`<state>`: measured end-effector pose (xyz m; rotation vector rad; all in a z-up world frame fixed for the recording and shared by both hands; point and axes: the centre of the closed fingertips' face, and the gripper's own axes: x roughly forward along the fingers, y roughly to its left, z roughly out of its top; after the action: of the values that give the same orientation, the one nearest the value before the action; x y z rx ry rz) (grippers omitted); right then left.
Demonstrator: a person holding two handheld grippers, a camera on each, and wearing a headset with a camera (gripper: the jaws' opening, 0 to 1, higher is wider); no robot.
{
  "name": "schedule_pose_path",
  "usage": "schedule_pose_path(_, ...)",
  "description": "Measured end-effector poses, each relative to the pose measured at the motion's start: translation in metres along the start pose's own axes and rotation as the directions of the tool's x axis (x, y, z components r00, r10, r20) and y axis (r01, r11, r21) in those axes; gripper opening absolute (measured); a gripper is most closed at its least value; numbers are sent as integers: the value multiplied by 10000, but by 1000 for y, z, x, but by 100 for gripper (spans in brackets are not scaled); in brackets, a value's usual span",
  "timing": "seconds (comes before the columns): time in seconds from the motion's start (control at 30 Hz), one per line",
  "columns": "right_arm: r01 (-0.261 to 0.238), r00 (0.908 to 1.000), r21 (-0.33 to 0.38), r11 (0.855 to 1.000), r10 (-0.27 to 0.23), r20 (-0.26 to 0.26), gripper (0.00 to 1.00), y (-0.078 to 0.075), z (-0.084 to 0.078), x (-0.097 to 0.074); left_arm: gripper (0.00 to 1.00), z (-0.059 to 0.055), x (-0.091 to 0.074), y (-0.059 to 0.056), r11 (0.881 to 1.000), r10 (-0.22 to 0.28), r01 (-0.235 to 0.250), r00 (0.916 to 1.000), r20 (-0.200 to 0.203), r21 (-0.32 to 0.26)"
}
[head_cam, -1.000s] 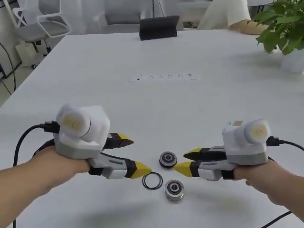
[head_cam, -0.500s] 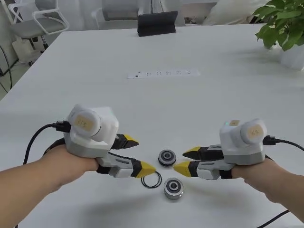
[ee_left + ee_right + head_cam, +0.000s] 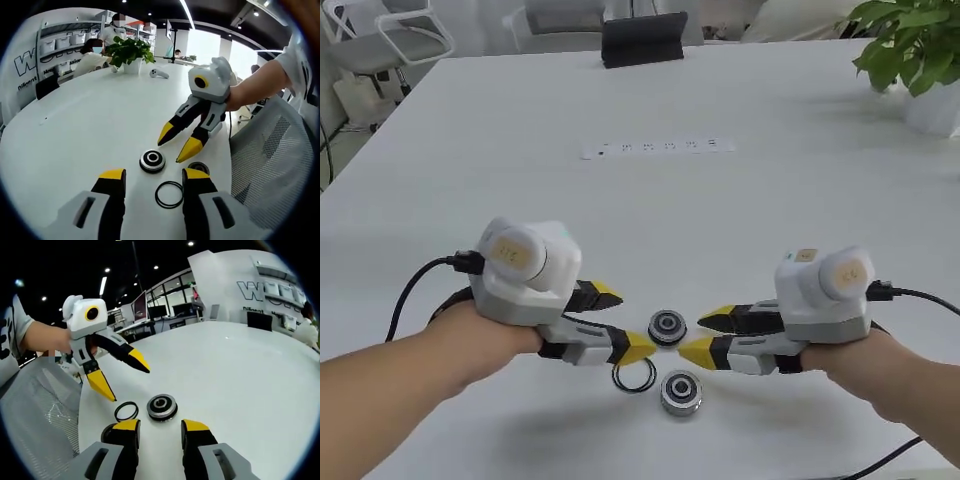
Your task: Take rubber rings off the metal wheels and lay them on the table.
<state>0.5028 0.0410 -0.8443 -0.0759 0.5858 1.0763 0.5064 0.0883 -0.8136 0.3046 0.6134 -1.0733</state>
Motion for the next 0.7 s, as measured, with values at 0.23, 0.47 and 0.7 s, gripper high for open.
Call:
schedule_pose_path(0.23, -27, 10000, -29, 10000, 27, -13, 31, 0, -1, 0, 39, -1, 8, -3, 9999, -133, 133, 9999, -49, -48)
schedule_pose_path(0.47, -50, 10000, -67, 10000, 50, -39, 31, -1, -2, 0, 37, 0, 14, -5, 9998, -207, 206, 9998, -76, -20)
schedule_pose_path(0.7, -66, 10000, -59, 10000, 66, -18, 30, 0, -2, 0, 33, 3, 21, -6, 9995, -307, 307, 9995, -37, -41)
